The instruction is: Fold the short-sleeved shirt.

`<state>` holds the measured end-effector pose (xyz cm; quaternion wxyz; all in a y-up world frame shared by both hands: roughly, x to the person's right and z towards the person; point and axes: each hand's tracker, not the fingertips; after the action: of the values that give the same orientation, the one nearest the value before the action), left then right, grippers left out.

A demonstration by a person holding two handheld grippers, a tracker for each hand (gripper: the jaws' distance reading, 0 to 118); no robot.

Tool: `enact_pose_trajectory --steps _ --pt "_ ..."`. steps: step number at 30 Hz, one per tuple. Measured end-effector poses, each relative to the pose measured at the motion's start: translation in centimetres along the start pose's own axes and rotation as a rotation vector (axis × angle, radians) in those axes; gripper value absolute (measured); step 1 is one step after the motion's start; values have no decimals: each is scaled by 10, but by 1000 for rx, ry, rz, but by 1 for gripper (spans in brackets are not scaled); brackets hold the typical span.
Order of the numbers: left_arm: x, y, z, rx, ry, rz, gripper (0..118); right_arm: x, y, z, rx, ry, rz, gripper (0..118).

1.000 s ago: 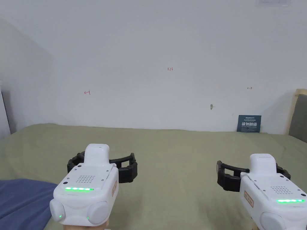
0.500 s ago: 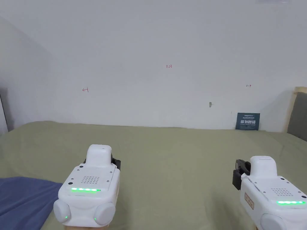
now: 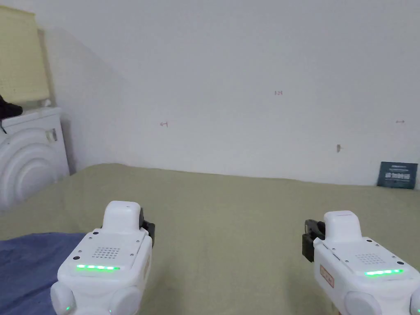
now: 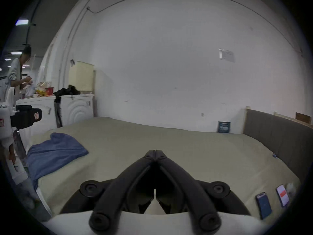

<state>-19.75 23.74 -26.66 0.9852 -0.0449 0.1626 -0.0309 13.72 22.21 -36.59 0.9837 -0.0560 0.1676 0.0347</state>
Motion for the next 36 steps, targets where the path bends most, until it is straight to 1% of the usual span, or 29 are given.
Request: enact_pose_trajectory --steps 3,7,10,13,15,18,20,22,24,26,28,31,32,34,35,36 --pt "-47 -1 17 -23 98 13 0 -47 6 -23 1 107 -28 0" --pt "-101 -9 41 -73 218 32 0 -112 9 -44 -7 253 -13 0" --pt "-131 -18 53 -94 285 23 0 -148 9 -55 -24 350 -31 0" --pt "-149 -32 58 -94 308 40 0 -170 3 -63 -15 381 32 0" --pt "-155 -39 54 -112 326 60 0 -175 -2 -70 -35 385 36 0" --pt "-169 -44 26 -182 303 87 0 -166 -10 -81 -67 373 17 0" --pt "-175 -45 -7 -248 239 74 0 -156 -16 -90 -72 354 30 0" --pt "-182 -48 -51 -331 151 62 0 -147 -22 -97 -70 331 74 0" --pt "-185 -42 -98 -433 36 50 0 -135 -25 -104 -93 329 82 0" --pt "-188 -33 -147 -574 -51 -28 0 -124 -31 -110 -109 321 87 0" --pt "-194 -31 -204 -790 -139 -120 0 -113 -39 -115 -120 313 95 0" --pt "-189 -44 -260 -1092 -229 -125 0 -98 -54 -120 -130 316 97 0" --pt "-185 -54 -272 -1135 -241 -135 5 -96 -58 -122 -140 313 95 0" --pt "-175 -72 -293 -1159 -196 -188 90 -88 -66 -125 -170 310 69 0" --pt "-170 -81 -294 -1151 -191 -180 115 -86 -69 -127 -189 310 49 0" --pt "-167 -91 -299 -1162 -196 -162 117 -85 -71 -129 -198 308 50 0"
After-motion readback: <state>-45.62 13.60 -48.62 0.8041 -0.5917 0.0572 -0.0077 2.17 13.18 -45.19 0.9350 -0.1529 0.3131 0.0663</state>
